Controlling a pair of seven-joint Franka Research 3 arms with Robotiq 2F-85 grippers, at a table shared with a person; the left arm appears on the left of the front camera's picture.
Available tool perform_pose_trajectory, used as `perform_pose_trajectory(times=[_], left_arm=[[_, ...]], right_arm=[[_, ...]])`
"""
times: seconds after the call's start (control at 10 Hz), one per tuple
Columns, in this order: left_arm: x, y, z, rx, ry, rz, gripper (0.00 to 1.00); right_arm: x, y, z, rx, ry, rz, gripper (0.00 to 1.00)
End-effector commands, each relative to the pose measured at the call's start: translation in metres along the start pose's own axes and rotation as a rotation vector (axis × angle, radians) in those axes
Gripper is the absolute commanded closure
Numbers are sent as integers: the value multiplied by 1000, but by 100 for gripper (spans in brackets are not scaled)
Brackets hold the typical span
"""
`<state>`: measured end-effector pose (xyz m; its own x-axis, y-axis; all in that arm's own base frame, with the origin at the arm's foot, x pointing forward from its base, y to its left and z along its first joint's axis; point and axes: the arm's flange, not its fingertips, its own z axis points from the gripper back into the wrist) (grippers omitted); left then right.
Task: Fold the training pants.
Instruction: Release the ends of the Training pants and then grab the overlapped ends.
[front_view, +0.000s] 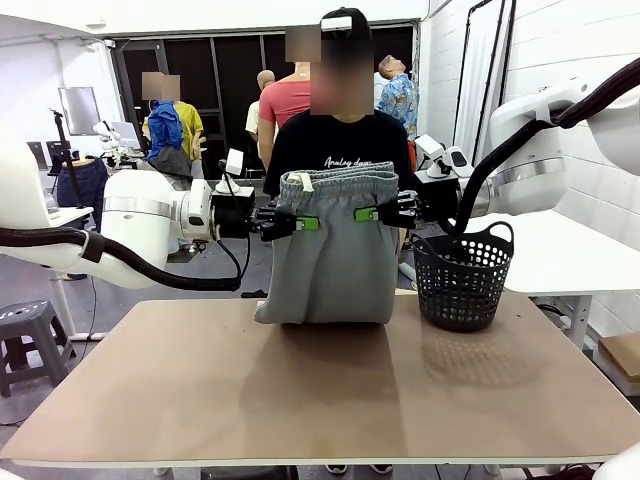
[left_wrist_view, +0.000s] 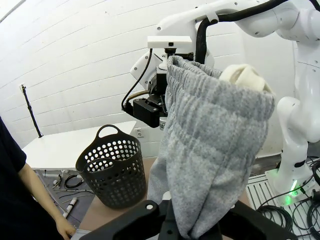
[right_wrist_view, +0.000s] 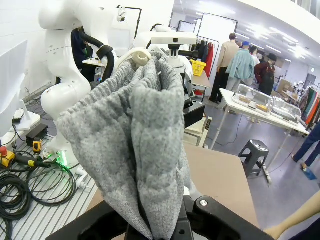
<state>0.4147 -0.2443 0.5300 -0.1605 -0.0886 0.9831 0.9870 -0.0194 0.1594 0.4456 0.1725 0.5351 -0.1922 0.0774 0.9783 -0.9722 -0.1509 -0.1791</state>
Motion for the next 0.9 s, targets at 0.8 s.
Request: perform_pose_trajectory(times=[0.8], left_arm=[[3, -1, -1, 6, -9, 0, 100]], right_arm=[[2, 3, -2, -7, -17, 3, 100]])
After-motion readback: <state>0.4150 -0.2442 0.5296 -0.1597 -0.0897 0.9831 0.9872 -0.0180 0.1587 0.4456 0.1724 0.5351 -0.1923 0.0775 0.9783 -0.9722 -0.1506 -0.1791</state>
